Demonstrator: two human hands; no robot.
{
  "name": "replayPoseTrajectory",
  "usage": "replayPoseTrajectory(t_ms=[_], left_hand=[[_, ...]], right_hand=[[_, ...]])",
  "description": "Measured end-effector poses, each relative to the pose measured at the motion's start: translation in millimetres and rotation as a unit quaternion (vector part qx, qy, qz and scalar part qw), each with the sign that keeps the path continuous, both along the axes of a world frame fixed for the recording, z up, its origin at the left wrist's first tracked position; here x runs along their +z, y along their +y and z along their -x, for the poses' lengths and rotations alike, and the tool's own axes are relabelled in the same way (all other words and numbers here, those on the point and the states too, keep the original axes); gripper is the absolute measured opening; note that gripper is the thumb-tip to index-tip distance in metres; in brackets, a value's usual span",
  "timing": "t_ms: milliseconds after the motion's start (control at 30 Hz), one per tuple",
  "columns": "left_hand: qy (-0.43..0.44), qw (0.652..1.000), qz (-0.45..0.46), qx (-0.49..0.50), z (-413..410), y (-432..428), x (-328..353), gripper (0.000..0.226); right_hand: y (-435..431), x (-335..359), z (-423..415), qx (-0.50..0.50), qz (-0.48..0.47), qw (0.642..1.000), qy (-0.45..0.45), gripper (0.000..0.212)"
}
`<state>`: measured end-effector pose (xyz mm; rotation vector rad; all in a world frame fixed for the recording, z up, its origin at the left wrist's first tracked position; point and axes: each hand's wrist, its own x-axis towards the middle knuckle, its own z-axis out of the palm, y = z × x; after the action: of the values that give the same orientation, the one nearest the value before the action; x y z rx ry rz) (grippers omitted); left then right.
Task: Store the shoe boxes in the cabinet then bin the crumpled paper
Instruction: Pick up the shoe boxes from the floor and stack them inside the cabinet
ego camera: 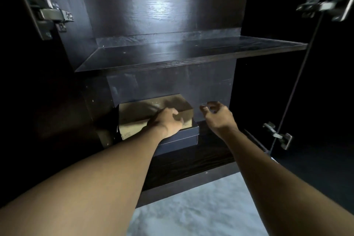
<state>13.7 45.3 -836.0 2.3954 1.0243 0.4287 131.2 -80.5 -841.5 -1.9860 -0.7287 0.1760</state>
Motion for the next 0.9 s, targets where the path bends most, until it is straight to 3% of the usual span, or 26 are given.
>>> replayPoseTrajectory(t_ms=[167, 533, 700, 900], left_hand=[[-0.047, 0.995, 0.01, -0.084, -21, -59, 19, 0.03], [-0.098, 0.938, 0.059, -0.327, -47, -233, 12, 0.021], [-0.053, 0.902, 0.107, -0.414, -35, -317, 1, 0.025], [0.06, 0.853, 0.13, -0.502, -16, -407, -43, 0.053]], right_hand=[[-72, 25, 2, -0.108, 0.084, 0.988, -0.067, 0.049], [-293, 37, 54, -0.289, 0.188, 0.936, -0.067, 0.051], [-389, 12, 115, -0.367, 0.205, 0.907, -0.017, 0.051], [-487, -51, 189, -0.458, 0.246, 0.853, 0.042, 0.044]])
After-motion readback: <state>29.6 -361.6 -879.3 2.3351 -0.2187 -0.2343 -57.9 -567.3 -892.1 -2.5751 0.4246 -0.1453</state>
